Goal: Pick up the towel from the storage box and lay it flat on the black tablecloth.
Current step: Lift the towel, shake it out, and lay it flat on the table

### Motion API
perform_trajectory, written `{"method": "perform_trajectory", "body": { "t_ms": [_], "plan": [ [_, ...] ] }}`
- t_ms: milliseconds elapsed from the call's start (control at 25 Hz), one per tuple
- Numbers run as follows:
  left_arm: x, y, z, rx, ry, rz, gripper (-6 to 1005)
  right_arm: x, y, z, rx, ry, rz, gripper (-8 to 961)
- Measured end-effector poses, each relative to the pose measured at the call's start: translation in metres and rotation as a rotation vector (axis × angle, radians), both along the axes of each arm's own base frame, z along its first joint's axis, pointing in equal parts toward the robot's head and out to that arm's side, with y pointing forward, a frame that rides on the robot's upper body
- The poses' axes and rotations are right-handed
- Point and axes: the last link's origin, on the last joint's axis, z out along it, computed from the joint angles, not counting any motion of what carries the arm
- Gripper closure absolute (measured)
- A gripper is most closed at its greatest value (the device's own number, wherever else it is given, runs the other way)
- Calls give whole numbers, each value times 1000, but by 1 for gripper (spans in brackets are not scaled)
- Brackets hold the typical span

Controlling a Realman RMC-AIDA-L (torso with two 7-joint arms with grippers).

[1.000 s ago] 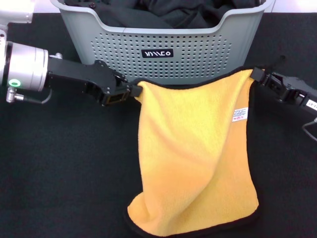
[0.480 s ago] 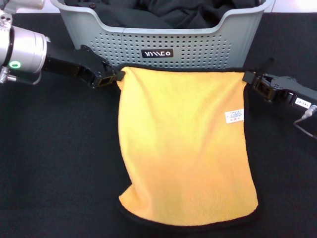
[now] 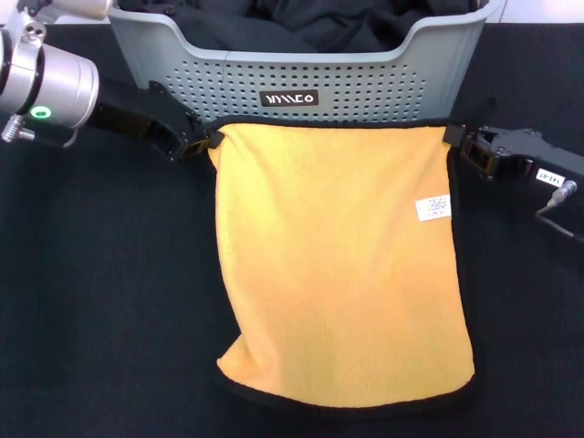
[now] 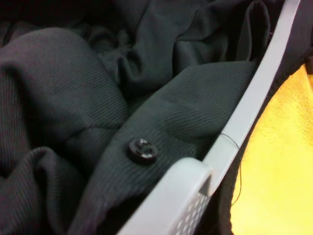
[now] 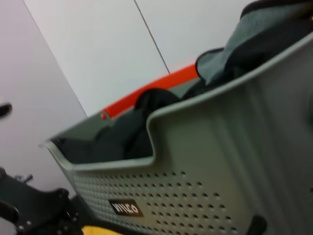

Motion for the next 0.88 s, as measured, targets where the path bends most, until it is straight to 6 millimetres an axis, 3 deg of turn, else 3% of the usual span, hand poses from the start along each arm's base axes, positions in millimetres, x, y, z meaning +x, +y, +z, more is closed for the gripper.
{"method": "perform_trajectory", "body": {
  "t_ms": [520,880],
  "plan": [
    [-4,-8,-28,-38,74,2,984,5,3,-12,-20,-90,-22,947],
    [-1,-6,-28,-19,64,6,984,8,3,-7,5,-93,-22,947]
  ]
}}
